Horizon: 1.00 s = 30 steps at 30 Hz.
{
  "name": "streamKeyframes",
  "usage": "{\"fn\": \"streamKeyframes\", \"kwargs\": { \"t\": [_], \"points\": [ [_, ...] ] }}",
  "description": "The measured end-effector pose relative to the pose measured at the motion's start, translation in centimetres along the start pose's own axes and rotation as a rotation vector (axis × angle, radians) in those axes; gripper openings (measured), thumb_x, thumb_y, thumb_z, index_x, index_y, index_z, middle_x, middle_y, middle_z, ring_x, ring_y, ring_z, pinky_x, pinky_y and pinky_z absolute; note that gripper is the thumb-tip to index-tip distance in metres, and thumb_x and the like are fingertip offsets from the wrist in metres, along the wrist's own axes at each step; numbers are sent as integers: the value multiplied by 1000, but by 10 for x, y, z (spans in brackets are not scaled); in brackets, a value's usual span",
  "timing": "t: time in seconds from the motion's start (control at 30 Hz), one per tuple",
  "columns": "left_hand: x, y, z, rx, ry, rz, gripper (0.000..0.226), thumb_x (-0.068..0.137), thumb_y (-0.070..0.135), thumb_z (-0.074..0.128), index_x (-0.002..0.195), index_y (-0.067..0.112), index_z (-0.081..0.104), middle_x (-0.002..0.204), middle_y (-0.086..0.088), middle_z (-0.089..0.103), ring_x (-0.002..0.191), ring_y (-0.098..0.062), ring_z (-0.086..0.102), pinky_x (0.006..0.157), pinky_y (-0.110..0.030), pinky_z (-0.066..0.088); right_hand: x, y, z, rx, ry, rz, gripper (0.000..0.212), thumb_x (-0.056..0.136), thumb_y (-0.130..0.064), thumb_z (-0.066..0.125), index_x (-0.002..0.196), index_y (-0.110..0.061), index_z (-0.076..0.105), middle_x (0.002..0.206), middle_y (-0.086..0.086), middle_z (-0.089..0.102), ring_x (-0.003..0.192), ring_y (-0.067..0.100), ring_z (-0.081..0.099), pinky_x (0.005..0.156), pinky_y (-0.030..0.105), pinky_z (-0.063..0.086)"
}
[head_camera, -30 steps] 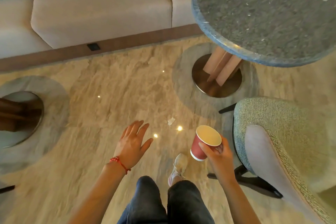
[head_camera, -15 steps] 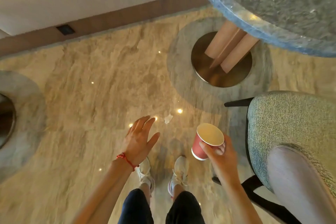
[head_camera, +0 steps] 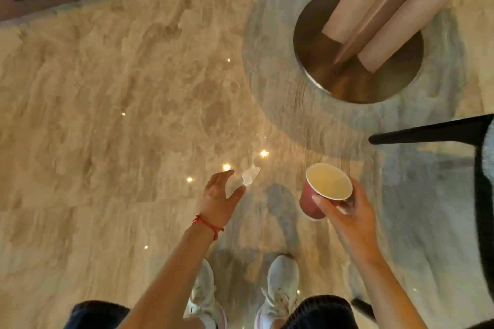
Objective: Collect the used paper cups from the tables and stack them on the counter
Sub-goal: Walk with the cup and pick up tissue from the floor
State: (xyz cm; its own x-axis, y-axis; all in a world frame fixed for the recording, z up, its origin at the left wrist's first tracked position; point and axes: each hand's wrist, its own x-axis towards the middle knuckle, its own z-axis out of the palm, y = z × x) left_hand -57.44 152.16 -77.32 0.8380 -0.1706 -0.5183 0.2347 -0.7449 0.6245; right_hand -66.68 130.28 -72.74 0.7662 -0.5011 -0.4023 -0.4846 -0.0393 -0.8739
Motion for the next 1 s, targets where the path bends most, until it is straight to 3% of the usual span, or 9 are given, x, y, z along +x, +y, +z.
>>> {"fn": "streamKeyframes", "kwargs": {
  "t": [0.17,0.3,0.5,0.63,0.7,0.8,0.9,1.0],
  "points": [
    [55,-55,62,-138,-29,-189,52,85,31,63,131,12,48,137,-7,47,124,-21,45,101,-27,35,45,74,14,-23,15,-10,66,56,-40,76,117,-35,51,113,-19,59,105,6,59,83,23,47],
    [97,-90,102,-295,33,-311,55,82,27,68,130,10,49,135,-7,51,123,-20,48,98,-26,36,74,127,27,-31,-4,-22,63,54,-39,77,111,-41,52,112,-18,60,103,5,60,79,20,51],
    [150,-124,154,-198,58,-260,51,77,22,72,123,7,56,128,-10,55,115,-22,53,90,-24,38,107,184,43,-24,1,-72,58,60,-27,79,109,-44,52,111,-20,59,101,2,60,79,15,53],
    [171,-128,176,-67,97,-187,46,73,18,75,115,6,60,121,-12,52,98,-22,54,79,-22,40,123,203,49,-17,15,-80,63,66,-17,79,123,-23,53,118,-9,59,106,6,59,79,11,51],
    [175,-127,186,24,92,-141,45,74,18,74,116,7,58,120,-9,49,104,-24,52,81,-24,42,128,208,50,-24,21,-84,61,69,-11,79,123,-20,53,119,-7,59,106,6,58,78,10,51],
    [173,-127,196,108,74,-73,38,76,10,70,112,6,58,116,-10,48,104,-26,52,86,-30,47,130,209,54,-14,8,-82,58,68,-14,78,118,-28,53,114,-17,59,103,-1,59,77,10,51],
    [169,-134,200,68,104,-88,23,76,3,64,100,4,63,103,-10,54,90,-27,57,75,-33,49,131,209,56,5,0,-66,55,64,-23,78,112,-34,54,109,-21,60,98,-5,60,77,10,51],
    [169,-133,194,-137,162,-200,6,73,5,69,79,5,68,73,1,60,70,-18,56,58,-18,43,134,210,56,-14,-3,-71,54,66,-19,78,111,-36,54,109,-21,60,99,-6,59,78,10,51]
  ]
}}
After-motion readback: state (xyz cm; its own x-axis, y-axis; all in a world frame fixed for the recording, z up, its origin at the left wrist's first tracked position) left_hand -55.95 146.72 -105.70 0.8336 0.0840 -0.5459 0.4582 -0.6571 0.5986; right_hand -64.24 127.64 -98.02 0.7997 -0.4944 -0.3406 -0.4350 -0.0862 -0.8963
